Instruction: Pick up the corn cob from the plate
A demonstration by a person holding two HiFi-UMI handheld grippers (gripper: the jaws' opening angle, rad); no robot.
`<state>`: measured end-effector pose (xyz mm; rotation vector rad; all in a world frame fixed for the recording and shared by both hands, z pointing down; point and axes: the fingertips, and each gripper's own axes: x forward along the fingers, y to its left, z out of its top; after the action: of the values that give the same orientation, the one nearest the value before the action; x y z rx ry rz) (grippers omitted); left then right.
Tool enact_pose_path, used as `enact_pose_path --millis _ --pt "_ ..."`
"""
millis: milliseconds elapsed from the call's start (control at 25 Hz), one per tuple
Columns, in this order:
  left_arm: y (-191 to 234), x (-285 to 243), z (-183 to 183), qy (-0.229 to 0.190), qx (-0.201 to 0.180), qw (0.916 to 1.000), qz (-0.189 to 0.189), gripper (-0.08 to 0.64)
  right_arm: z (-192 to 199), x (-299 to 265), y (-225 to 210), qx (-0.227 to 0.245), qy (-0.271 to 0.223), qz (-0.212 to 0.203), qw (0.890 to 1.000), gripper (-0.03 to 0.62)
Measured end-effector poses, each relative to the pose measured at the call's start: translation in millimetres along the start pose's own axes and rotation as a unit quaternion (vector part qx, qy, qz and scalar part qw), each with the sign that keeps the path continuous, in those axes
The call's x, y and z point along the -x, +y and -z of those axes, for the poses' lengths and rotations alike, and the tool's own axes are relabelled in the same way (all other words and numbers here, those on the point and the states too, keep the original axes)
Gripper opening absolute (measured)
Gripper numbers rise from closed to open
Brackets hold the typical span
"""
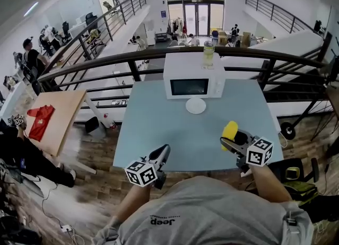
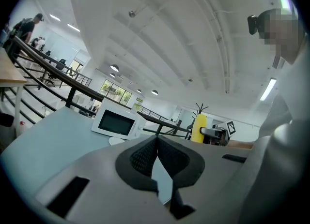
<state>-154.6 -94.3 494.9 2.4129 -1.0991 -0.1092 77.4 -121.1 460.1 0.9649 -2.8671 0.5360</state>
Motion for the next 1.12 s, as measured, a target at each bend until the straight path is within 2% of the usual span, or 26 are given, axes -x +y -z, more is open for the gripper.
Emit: enact_pose_path --millis 400,1120 --pt "4 7 -3 0.004 -0.005 0.9999 -0.009 0.018 0 -10 3 0.003 -0.002 -0.013 1.000 0.262" --pt "7 2 -8 0.003 -0.006 1.0000 -0.002 0.018 -4 -10 0 0.014 -0.002 0.000 1.000 0.262"
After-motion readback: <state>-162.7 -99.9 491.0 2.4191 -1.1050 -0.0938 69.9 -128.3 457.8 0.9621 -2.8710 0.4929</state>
